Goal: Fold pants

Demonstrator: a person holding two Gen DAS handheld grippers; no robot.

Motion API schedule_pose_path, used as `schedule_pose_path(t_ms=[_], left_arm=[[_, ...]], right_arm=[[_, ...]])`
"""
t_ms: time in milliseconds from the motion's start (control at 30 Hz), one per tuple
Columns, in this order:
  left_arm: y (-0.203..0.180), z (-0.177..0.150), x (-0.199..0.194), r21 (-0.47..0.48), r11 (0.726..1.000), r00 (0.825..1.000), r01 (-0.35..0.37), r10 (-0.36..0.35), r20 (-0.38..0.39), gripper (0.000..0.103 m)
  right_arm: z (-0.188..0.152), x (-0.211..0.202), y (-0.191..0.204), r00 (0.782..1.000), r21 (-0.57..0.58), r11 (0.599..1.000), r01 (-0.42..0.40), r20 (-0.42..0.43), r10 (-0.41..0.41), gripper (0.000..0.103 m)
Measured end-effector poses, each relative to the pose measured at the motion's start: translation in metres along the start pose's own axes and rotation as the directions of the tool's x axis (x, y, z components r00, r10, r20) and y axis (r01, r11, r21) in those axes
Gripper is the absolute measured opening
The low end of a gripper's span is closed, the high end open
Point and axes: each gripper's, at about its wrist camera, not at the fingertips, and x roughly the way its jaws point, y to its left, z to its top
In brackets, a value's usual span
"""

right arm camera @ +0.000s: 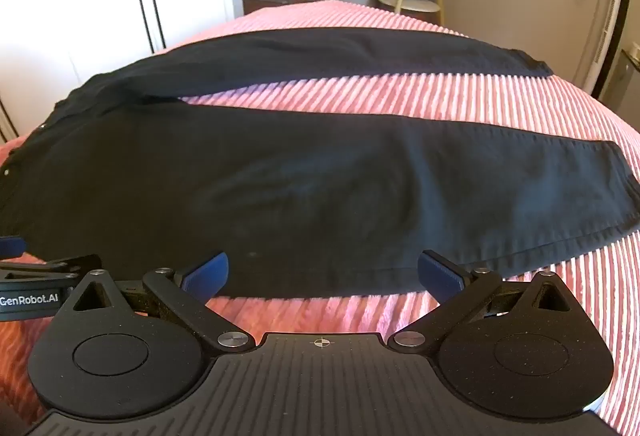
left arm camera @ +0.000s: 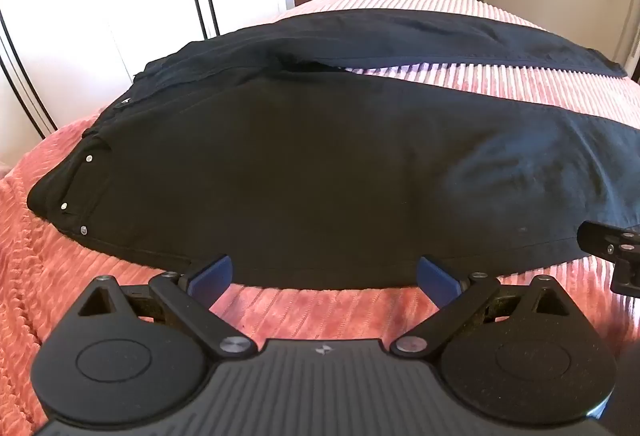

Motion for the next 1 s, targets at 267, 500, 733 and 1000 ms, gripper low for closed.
schedule_pose_path(t_ms=[267, 500, 733, 1000], left_arm=[[0.0037, 0.0008, 0.0023, -0.003, 1.000, 1.000, 0.008, -0.008, -0.014, 0.099], [0.0013, 0.0000, 0.0026, -0.001, 1.000, 1.000, 0.002, -0.002, -0.013, 0.099], [0.0007, -0.0011, 0.0057, -0.005, 1.000, 1.000, -0.005, 0.005, -0.023, 0.099], [0.0020, -0.0005, 0.0083, -0.013, 1.000, 0.999, -0.006, 0.005, -0.035, 0.099]], right_arm=[[0.0016, -0.0006, 0.0002, 1.000, -0.001, 1.000, 0.001, -0.004, -0.001, 0.103], [0.0032, -0.0011, 0.0002, 1.000, -0.001, 1.000, 0.003, -0.008, -0.003, 0.103], [-0.0016, 0.0013, -0.0001, 1.000, 0.002, 1.000, 0.000, -0.008, 0.000, 0.103], [-0.0004, 0.0040, -0.0034, 1.000, 0.007, 1.000, 0.001, -0.016, -0.001, 0.103]])
